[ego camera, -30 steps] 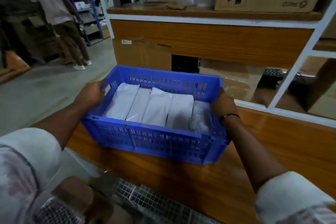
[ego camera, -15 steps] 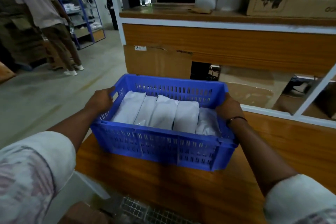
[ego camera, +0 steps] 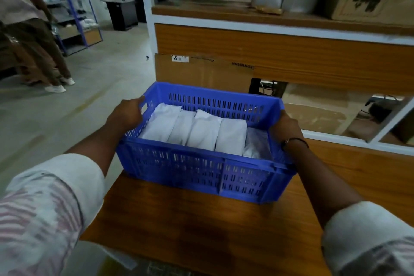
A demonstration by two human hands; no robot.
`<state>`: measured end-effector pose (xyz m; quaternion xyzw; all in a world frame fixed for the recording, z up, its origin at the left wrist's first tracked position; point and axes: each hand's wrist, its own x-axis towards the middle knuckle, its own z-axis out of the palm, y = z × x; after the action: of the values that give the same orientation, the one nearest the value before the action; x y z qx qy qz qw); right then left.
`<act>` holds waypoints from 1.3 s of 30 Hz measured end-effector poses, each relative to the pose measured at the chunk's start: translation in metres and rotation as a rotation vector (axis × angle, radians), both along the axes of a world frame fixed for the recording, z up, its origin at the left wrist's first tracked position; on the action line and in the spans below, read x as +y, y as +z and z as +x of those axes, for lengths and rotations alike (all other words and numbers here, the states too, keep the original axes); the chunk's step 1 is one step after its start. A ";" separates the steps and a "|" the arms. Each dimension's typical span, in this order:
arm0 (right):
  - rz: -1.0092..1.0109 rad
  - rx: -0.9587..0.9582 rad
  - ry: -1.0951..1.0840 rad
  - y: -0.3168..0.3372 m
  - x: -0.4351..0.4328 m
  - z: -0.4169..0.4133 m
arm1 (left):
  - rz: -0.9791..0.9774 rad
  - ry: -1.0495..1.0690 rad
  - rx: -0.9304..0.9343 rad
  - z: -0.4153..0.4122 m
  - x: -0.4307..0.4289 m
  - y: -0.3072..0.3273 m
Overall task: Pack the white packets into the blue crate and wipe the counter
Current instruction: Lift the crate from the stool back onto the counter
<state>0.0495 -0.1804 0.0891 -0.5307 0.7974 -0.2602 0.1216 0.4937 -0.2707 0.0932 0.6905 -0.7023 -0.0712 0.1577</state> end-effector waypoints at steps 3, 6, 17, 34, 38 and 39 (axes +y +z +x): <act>-0.001 -0.001 -0.011 -0.001 -0.009 0.000 | 0.004 -0.011 -0.015 0.001 -0.015 -0.001; -0.005 0.034 -0.016 -0.001 -0.017 0.002 | 0.002 -0.018 -0.022 0.002 -0.026 -0.003; 0.038 0.084 -0.039 -0.007 -0.023 0.001 | 0.028 0.019 -0.036 0.002 -0.028 -0.004; 0.049 0.115 -0.042 -0.013 -0.031 0.002 | 0.029 0.033 -0.085 0.003 -0.034 -0.010; 0.046 0.124 -0.039 -0.014 -0.032 0.000 | 0.029 0.053 -0.098 0.003 -0.037 -0.013; 0.046 0.125 -0.041 -0.013 -0.032 0.001 | 0.030 0.058 -0.098 0.003 -0.038 -0.014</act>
<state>0.0504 -0.2121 0.0762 -0.5264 0.8200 -0.2106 0.0786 0.4967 -0.3088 0.0796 0.7154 -0.6879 -0.0432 0.1146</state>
